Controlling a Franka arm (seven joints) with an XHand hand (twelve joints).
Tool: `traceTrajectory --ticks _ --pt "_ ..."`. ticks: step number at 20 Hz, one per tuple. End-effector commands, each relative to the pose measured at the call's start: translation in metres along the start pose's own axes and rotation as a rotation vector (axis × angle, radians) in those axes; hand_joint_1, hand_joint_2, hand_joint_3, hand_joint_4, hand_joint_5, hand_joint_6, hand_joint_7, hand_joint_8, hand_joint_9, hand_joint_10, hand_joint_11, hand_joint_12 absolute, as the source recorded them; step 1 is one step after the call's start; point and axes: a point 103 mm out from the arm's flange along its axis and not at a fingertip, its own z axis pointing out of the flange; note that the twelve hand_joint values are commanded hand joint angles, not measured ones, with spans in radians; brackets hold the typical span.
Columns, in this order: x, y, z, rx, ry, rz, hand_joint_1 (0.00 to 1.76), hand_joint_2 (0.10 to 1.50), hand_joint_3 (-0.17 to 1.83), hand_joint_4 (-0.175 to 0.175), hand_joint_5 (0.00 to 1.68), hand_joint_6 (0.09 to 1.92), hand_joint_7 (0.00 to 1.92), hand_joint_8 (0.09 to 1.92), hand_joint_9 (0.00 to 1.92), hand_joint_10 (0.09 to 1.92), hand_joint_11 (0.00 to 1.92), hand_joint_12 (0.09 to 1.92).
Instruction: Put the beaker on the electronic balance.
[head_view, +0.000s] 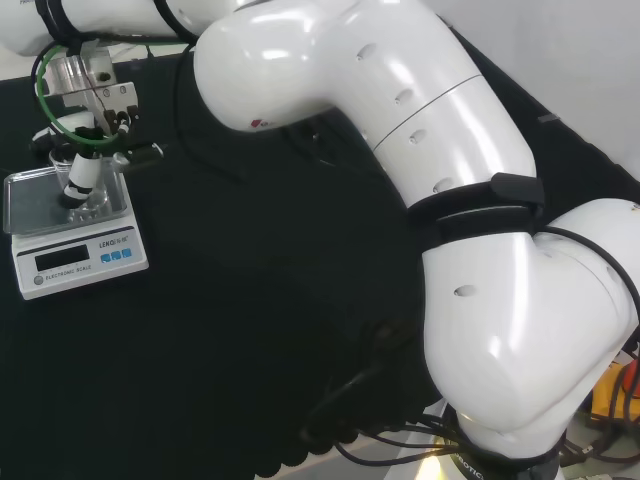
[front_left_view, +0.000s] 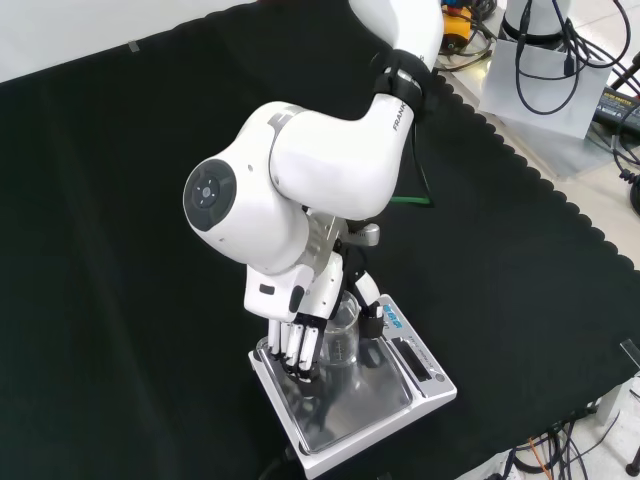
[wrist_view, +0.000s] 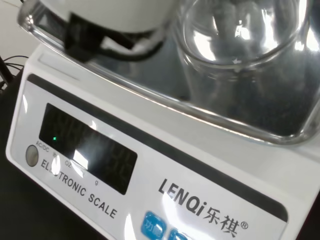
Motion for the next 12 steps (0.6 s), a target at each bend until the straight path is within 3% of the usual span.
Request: traceTrajectory --ticks 1,5,12 --pt "-0.002 -0.017 -0.018 -0.099 0.009 -0.039 0.83 0.57 0.36 0.073 0.00 0.09 0.01 0.38 0.08 0.90 0.02 1.40" --pt "-0.007 -0.027 -0.019 -0.161 0.031 -0.048 0.78 0.62 0.20 0.092 0.00 0.09 0.00 0.10 0.00 0.82 0.00 1.22" --pt "-0.015 -0.044 -0.032 -0.231 0.036 -0.042 0.75 0.66 0.11 0.101 0.00 0.09 0.00 0.09 0.00 0.72 0.00 1.08"
